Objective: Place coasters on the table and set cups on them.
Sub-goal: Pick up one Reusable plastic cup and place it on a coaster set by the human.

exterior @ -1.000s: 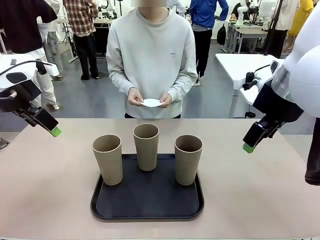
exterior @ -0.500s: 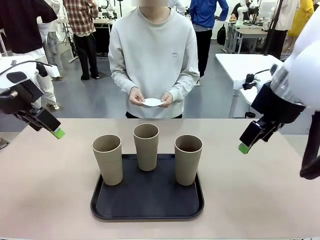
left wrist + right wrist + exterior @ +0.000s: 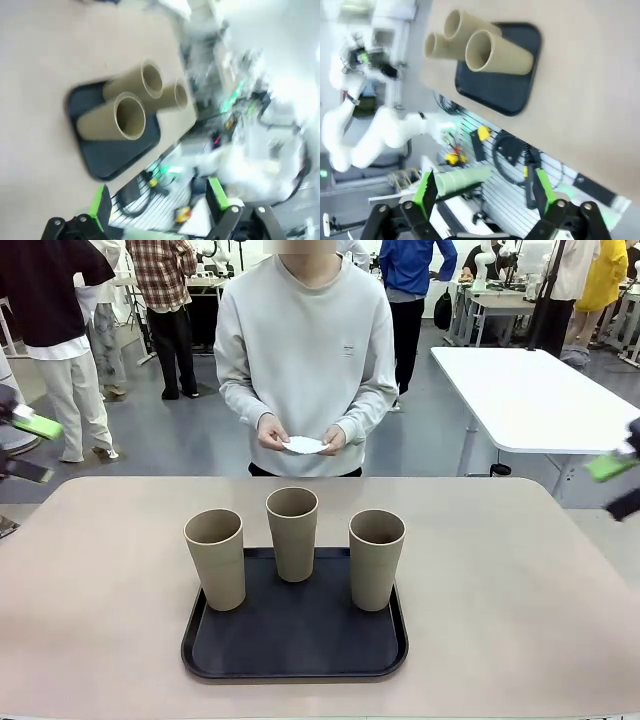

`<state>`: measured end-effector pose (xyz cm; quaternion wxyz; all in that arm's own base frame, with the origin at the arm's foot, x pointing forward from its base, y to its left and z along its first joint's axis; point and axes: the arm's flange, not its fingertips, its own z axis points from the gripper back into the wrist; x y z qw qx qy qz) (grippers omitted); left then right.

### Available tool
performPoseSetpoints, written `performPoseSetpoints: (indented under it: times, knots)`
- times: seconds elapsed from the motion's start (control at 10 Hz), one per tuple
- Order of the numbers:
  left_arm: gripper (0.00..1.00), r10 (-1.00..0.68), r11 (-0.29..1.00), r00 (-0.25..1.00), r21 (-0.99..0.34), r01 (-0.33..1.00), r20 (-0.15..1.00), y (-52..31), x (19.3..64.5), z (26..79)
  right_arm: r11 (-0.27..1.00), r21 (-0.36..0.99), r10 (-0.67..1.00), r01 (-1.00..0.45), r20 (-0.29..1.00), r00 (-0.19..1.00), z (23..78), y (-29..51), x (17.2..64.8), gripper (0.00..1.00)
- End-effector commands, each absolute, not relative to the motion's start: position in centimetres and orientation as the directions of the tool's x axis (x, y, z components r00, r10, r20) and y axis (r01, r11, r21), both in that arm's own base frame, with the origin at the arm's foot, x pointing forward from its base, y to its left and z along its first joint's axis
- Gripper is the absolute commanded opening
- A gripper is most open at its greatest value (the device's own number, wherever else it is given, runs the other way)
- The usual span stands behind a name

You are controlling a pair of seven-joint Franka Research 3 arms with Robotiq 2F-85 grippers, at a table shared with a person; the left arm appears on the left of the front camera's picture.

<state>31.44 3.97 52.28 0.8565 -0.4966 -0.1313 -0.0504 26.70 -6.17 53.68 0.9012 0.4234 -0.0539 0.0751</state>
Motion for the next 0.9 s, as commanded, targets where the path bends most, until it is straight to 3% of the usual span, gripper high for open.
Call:
performPoseSetpoints:
  times: [0.0,0.3,0.8]
  knots:
    - [1.00,0.182,0.446,0.968,-0.892,0.076,0.174,7.6,31.1,50.1,0.566,0.824,-0.066,-0.032,0.084,0.994,51.4,-10.6,26.8,1.00]
    - [1.00,0.231,0.421,0.971,-0.906,-0.039,0.066,14.3,30.0,47.4,0.458,0.885,-0.156,0.085,-0.014,0.988,49.2,-15.7,26.9,1.00]
    - [1.00,0.295,0.456,0.953,-0.887,-0.073,0.073,18.9,29.0,47.6,0.391,0.914,-0.211,0.113,-0.031,0.977,48.7,-18.4,26.3,1.00]
